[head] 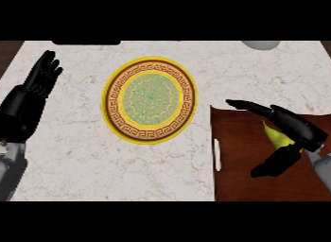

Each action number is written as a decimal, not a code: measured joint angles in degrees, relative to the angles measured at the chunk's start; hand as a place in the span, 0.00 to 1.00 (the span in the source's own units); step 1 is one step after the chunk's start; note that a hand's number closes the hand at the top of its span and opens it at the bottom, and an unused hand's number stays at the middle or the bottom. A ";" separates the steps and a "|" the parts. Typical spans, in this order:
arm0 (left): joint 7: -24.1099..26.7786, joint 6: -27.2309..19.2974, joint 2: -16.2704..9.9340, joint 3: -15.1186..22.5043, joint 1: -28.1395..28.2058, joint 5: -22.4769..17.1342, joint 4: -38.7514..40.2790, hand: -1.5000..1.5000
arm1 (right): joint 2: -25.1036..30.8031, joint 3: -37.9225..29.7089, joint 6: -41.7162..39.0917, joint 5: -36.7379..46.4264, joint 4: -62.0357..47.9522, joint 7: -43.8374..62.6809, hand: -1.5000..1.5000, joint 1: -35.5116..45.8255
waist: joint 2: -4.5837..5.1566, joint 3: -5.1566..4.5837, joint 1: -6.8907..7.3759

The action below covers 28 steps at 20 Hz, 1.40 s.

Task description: Pick the pear from the tray and place it in the plate

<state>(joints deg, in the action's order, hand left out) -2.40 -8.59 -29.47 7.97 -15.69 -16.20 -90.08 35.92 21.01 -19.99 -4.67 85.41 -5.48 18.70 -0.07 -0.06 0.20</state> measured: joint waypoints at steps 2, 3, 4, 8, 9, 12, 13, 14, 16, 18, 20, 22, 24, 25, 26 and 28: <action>-0.17 0.33 -0.03 -0.21 -0.05 -0.14 -0.04 0.50 | 3.05 0.44 -2.40 1.92 0.17 3.79 0.00 2.97 | 0.00 -0.04 0.27; -0.35 0.22 0.00 -0.23 -0.23 0.03 -0.08 0.50 | 4.51 0.83 -3.77 2.84 0.39 5.93 0.00 4.54 | -0.02 -0.06 0.35; -0.22 0.38 -0.10 -0.30 -0.04 0.08 -0.13 0.50 | 6.06 1.53 -5.29 3.99 0.75 7.87 0.00 5.83 | -0.05 -0.09 0.48; -0.08 0.48 0.70 0.01 -0.71 0.51 0.64 0.50 | 10.36 4.80 -13.63 6.65 0.71 15.49 0.00 11.83 | 0.09 -0.13 0.78; -0.06 0.54 0.72 -0.08 -0.86 0.62 0.76 0.50 | 11.16 5.82 -15.77 7.23 0.85 17.05 0.00 12.76 | 0.09 -0.14 0.75; -0.43 1.31 0.54 -0.56 -1.71 0.34 0.82 0.50 | 11.58 8.84 -22.39 8.07 -0.42 21.55 0.00 15.82 | 0.16 -0.11 0.96; -0.29 1.14 0.93 -0.28 -1.39 0.72 0.76 0.50 | 11.91 9.39 -24.69 8.20 -1.14 22.37 0.00 16.75 | 0.18 -0.09 0.98; -0.60 0.58 1.52 0.08 -1.64 1.29 0.50 0.50 | 11.06 10.02 -26.37 8.24 -1.78 24.06 0.00 17.71 | 0.17 -0.07 0.91; -0.33 0.74 1.69 -0.48 -1.10 1.69 0.45 0.50 | 10.82 10.57 -29.06 9.63 -2.50 24.46 0.00 18.06 | 0.15 -0.03 0.69; 0.17 1.18 2.14 -0.87 -0.41 2.03 0.89 0.50 | 9.49 11.18 -30.35 11.79 -3.49 25.31 0.00 18.49 | 0.15 -0.01 0.56; -0.26 1.83 2.27 -1.68 -1.65 2.21 1.94 0.50 | 7.59 11.69 -30.74 14.85 -5.49 25.25 0.00 19.29 | 0.20 0.02 0.46; -0.76 2.43 2.58 -2.41 -1.52 2.42 1.51 0.50 | 6.67 11.12 -31.21 17.57 -6.14 24.79 0.00 19.13 | 0.16 0.04 0.34; -1.46 2.86 2.74 -3.02 -1.76 2.54 1.02 0.50 | 5.49 11.49 -30.94 21.13 -8.10 23.75 0.00 19.56 | 0.18 0.05 0.38; -1.94 2.35 3.27 -2.63 -1.62 3.15 0.23 0.50 | 5.25 12.00 -30.43 23.16 -9.38 22.84 0.00 19.71 | 0.19 0.06 0.47; -2.05 2.18 3.57 -2.57 -1.96 3.69 0.50 0.50 | 5.15 12.74 -29.84 24.99 -9.60 22.48 0.00 19.00 | 0.19 0.06 0.36; -1.65 3.52 3.39 -3.63 -1.87 3.24 1.00 0.50 | 4.80 13.56 -29.26 28.20 -11.23 20.99 0.00 18.37 | 0.21 0.07 0.33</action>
<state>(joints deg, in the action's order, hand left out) -4.05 -5.08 -26.08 4.34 -17.56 -12.96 -89.08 40.72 34.57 -49.25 23.53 74.18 15.50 37.08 0.13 0.02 0.53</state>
